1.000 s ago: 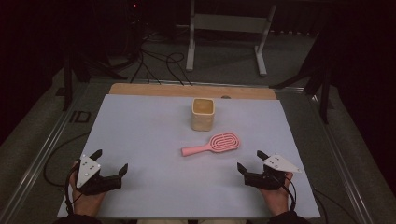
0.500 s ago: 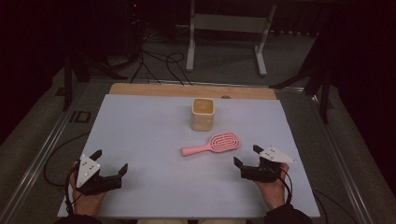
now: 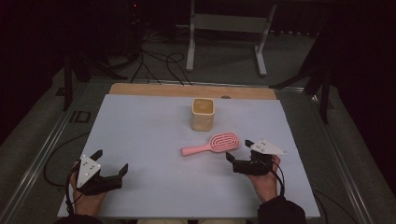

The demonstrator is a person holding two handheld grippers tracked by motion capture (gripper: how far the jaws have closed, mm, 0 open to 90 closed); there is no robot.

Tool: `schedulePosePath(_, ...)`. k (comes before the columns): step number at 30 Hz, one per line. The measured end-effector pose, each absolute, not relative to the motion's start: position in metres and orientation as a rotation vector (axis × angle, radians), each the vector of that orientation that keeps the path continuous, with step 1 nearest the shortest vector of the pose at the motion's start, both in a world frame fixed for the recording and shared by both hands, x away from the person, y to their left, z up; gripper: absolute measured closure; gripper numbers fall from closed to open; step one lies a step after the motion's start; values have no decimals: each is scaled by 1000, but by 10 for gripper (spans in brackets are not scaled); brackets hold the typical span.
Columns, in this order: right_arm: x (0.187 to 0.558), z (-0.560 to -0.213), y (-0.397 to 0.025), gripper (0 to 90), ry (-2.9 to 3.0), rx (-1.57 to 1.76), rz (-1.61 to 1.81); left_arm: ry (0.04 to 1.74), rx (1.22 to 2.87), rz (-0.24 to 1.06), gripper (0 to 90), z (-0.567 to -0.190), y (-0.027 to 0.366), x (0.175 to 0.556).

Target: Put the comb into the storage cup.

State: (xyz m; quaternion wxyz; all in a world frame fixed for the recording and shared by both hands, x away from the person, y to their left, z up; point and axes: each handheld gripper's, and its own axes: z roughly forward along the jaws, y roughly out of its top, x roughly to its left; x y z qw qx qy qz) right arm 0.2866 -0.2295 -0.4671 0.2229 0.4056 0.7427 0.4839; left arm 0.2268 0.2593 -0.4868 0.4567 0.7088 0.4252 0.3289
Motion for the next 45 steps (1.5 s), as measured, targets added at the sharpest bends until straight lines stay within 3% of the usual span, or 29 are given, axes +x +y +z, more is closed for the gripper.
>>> schedulePosePath(45,340,-463,-169,91,2173,1125,1319,1041,1751,816,8,-488,258,227)
